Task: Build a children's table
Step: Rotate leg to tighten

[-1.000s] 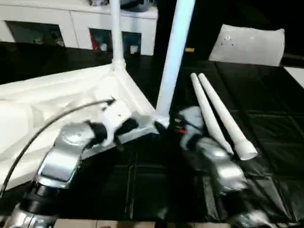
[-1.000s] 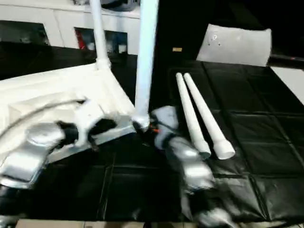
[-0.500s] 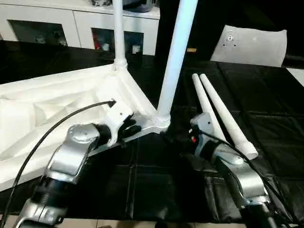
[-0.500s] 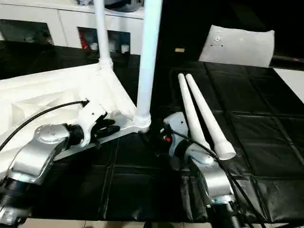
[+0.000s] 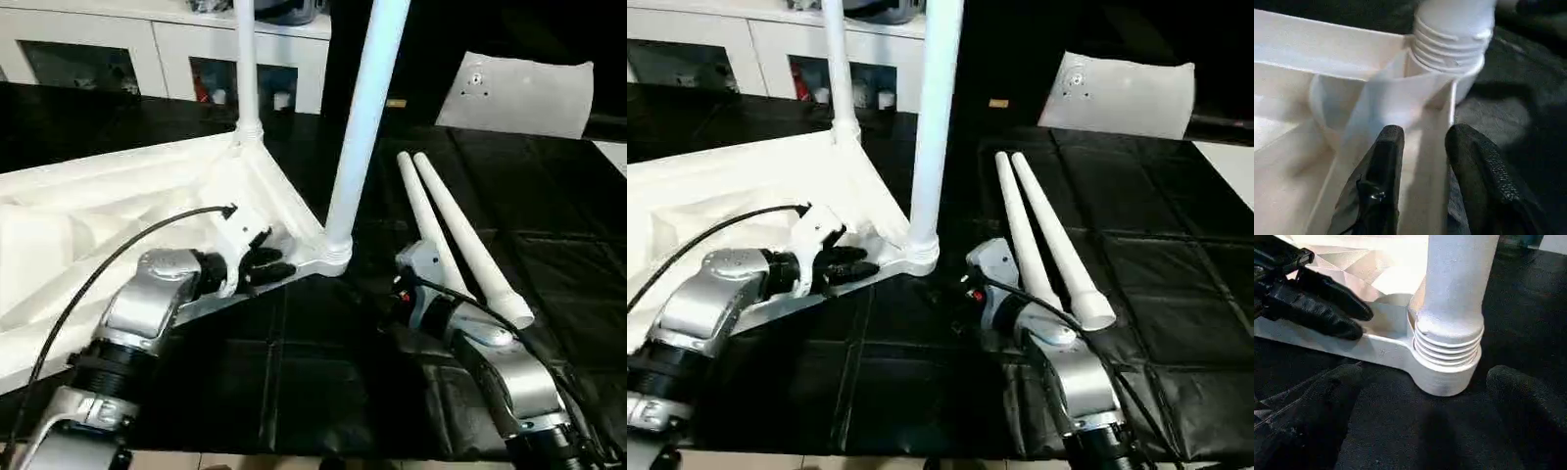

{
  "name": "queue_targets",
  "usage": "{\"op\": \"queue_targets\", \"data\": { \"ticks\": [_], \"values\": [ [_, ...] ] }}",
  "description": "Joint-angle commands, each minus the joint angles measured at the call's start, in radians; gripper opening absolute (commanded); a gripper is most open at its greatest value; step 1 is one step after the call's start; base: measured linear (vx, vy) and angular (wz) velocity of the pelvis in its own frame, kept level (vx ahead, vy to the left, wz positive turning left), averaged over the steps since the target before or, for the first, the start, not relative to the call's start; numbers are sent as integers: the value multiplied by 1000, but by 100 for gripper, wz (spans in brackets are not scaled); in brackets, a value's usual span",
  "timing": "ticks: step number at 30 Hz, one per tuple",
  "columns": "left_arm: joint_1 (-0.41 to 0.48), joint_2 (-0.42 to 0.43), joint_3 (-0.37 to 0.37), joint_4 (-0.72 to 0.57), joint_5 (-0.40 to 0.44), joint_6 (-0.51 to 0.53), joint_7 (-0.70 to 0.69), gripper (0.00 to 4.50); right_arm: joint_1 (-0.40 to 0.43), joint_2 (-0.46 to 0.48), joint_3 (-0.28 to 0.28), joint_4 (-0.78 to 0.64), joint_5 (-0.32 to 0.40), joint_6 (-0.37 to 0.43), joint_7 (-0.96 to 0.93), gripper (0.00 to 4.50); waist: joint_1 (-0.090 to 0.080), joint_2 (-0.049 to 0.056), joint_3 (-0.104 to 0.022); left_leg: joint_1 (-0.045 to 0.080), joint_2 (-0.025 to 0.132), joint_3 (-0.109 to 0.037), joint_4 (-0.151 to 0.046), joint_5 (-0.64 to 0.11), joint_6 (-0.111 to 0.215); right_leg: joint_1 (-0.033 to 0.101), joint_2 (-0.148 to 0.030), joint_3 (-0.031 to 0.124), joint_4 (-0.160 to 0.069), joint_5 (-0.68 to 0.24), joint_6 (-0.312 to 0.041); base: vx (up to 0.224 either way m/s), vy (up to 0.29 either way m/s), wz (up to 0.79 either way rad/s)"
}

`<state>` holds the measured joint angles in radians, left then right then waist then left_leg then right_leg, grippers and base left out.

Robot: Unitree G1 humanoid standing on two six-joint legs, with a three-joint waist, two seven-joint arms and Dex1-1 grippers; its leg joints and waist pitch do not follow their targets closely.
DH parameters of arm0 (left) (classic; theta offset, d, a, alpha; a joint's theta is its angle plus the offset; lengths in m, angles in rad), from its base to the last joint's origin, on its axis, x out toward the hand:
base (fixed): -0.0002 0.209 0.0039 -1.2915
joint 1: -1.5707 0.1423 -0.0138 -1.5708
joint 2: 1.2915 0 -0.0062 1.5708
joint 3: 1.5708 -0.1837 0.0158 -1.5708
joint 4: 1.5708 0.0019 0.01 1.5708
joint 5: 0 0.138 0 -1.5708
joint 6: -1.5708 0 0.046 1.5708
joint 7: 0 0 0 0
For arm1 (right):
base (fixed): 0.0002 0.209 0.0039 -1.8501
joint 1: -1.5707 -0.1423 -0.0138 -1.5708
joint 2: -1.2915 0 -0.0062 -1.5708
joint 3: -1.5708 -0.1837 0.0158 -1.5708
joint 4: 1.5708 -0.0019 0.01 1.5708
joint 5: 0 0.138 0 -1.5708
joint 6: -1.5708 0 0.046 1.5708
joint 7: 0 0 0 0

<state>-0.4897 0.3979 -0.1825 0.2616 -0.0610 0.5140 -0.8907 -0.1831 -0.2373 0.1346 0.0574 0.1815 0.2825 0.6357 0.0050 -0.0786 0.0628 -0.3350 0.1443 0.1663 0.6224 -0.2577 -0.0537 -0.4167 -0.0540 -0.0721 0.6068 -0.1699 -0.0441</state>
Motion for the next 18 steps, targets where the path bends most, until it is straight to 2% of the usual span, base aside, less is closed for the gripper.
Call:
{"op": "queue_targets", "data": {
  "ticks": [1,3,5,7,9,14,16,18],
  "values": [
    [-6,19,-46,11,20,-3,-36,176,6,-9,0,-18,-8,15,0,450,6,10,-59,-12,85,-31,-81,-27,93,65,-108,71,-77,-276,-192,0,0,0],
    [-11,33,-67,22,41,-18,-35,176,7,-13,4,-21,-5,14,4,450,5,12,-59,-11,86,-31,-82,-38,85,64,-107,71,-78,-287,-191,0,0,0],
    [-16,40,-75,35,58,-29,-27,142,7,-16,8,-24,-2,16,10,450,4,10,-58,-11,85,-32,-82,-43,81,65,-106,71,-78,-287,-187,0,0,0],
    [-26,46,-83,51,68,-35,-22,142,9,-28,20,-31,1,21,32,450,5,10,-57,-10,86,-32,-83,-53,76,65,-108,71,-80,-306,-184,0,0,0],
    [-30,49,-89,54,73,-35,-27,116,13,-41,30,-40,6,30,55,450,7,9,-57,-11,85,-32,-83,-58,73,67,-108,71,-82,-324,-177,0,0,0],
    [-51,55,-102,71,76,-35,-34,87,28,-119,74,-84,28,76,172,450,8,6,-57,-13,85,-33,-81,-55,83,68,-107,71,-82,-327,-166,0,0,0],
    [-54,54,-103,76,77,-41,-38,61,27,-126,75,-85,30,75,179,450,9,7,-57,-13,83,-32,-80,-59,83,67,-108,70,-86,-347,-164,0,0,0],
    [-56,53,-105,77,74,-38,-46,55,23,-129,70,-82,31,74,177,450,10,6,-57,-13,82,-32,-80,-67,80,66,-108,69,-88,-371,-157,0,0,0]
  ]
}}
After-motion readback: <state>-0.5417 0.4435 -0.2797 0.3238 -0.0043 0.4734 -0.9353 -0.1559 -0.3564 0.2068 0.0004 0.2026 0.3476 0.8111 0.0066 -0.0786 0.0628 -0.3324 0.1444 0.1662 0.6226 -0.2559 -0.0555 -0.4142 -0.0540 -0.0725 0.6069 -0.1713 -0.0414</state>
